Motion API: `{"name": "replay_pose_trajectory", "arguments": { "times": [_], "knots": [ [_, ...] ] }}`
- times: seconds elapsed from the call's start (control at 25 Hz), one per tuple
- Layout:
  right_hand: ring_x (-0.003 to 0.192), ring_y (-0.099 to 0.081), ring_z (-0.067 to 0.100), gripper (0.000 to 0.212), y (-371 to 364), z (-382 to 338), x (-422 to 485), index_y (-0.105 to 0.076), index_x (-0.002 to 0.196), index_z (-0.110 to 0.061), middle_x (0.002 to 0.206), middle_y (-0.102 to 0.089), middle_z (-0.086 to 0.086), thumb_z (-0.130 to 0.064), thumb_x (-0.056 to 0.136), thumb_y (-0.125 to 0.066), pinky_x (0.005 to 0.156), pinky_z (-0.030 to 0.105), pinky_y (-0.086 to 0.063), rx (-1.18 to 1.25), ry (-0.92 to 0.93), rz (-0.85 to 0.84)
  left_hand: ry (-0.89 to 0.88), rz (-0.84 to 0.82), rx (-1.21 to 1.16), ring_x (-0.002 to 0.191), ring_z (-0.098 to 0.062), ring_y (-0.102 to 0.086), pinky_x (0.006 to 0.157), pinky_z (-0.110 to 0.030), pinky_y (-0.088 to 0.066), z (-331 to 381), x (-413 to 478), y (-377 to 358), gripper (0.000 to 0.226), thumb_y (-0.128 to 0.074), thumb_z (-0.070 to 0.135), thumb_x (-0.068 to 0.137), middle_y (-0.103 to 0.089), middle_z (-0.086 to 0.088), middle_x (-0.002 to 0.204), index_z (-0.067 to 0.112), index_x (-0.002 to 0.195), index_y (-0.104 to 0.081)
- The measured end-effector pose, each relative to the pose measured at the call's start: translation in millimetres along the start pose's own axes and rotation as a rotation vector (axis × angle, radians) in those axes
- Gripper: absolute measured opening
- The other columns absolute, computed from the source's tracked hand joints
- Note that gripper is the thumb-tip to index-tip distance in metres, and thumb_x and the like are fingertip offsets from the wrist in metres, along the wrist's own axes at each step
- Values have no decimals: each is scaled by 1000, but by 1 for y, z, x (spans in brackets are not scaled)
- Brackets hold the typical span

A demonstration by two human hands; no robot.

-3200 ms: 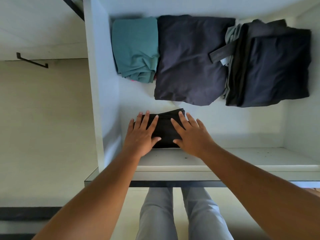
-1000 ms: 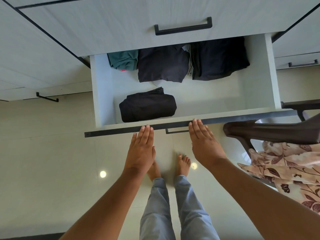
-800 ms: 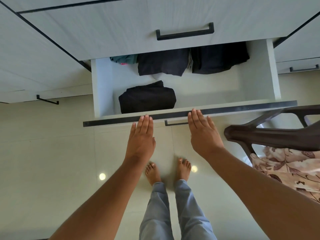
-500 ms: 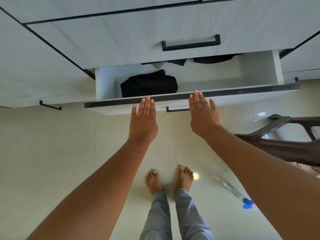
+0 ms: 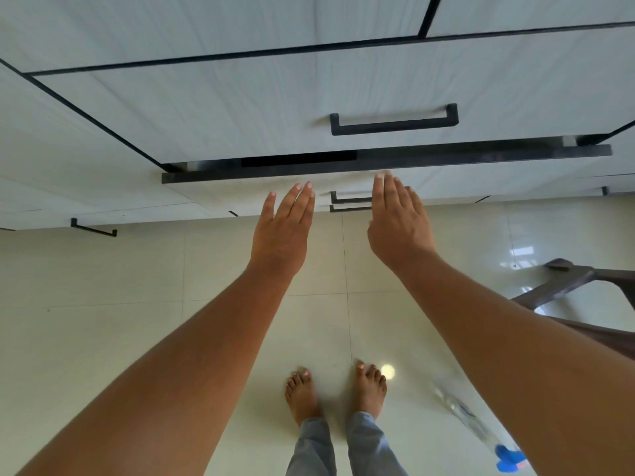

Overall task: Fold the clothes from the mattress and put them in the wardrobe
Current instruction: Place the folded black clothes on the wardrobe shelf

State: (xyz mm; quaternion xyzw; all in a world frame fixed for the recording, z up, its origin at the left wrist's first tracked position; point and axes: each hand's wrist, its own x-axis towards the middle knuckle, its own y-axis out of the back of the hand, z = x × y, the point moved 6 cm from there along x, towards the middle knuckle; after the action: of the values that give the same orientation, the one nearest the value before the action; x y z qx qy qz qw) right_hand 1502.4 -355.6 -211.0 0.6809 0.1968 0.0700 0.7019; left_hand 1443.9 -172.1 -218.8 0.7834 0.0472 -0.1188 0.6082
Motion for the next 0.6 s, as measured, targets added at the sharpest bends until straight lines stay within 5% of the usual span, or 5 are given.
{"name": "replay_pose_trajectory", "arguments": {
  "times": [0.28,0.6],
  "knots": [
    [157,10,31,88,-17,4,20,8,161,-5,170,11,16,-43,101,-45,127,52,-5,-133,45,-118,5,-14,123,159,-29,1,128,-49,-6,-14,26,-1,69,-27,21,102,5,-14,171,4,162,3],
    [157,14,30,85,-14,2,42,9,160,-5,170,12,15,-42,102,-39,127,51,-1,-177,35,-160,-28,-66,194,159,-29,3,128,-49,-6,-29,39,-1,68,-28,22,104,7,-16,171,4,161,4]
  ]
}}
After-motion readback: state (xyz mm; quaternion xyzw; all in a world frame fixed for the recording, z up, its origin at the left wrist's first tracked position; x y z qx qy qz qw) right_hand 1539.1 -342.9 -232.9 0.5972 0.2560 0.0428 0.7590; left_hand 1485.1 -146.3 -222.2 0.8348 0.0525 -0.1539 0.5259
